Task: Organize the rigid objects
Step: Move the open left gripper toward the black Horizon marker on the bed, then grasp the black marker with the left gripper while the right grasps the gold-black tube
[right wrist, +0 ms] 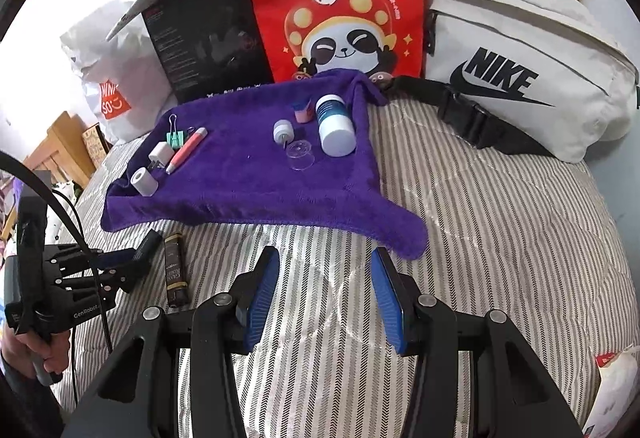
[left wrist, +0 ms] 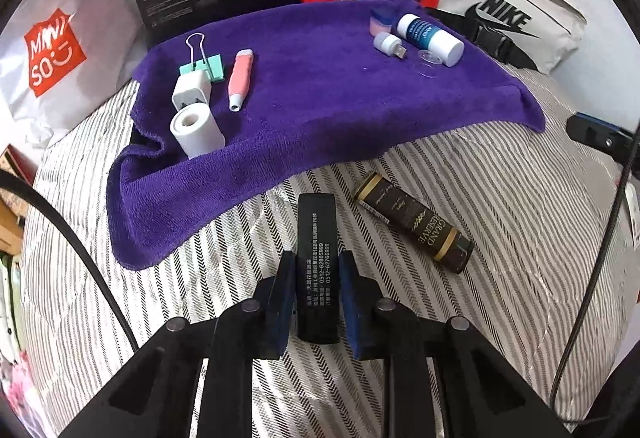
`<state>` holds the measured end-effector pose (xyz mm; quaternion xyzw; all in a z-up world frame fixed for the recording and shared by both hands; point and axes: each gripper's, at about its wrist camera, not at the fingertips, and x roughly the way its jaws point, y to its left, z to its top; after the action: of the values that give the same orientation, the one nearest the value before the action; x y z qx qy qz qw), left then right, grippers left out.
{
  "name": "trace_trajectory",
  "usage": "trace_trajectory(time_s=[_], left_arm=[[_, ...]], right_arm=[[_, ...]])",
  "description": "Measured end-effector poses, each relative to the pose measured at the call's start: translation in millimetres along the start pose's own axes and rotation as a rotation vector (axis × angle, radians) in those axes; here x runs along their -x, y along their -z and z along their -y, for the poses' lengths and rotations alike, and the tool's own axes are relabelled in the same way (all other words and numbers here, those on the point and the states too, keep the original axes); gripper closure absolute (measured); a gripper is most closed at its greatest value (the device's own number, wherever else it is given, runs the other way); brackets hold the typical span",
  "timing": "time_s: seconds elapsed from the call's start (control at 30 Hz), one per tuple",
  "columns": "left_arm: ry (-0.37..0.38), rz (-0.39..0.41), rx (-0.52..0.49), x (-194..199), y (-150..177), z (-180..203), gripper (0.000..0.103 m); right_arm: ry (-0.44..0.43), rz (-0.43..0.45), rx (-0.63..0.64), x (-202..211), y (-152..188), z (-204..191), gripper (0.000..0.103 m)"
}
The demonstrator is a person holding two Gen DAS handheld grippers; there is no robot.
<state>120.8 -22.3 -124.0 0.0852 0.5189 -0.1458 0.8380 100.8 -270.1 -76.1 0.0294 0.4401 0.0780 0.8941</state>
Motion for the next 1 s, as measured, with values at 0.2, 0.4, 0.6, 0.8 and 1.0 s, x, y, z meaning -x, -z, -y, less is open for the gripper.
trace_trajectory(time_s=[0.2,0.4,0.6,0.8,1.0], left_arm=[[-0.002,0.004,-0.007,-3,-5,-1,0.079],[0.017,0.020,0.021,-1,-3,-9,0.082],[-0.078,0.030,0.121,16,14,-57,0.082],[-0.077,0.040,0.178,24,30,-86,0.082],[-0.066,0.049,0.179,20,32,-83,0.082]], right_arm=[[-0.026,-0.016,0.032,-8,1,-12,0.056],[-0.094,-0.053,0.111,-26,4,-44,0.056],[-0.168,-0.095,0.202,-43,13,-83,0.056],[-0.182,-0.129,0.316,-62,22,-124,0.057],[-0.119,-0.114,0.396,-75,27,-144,0.069]])
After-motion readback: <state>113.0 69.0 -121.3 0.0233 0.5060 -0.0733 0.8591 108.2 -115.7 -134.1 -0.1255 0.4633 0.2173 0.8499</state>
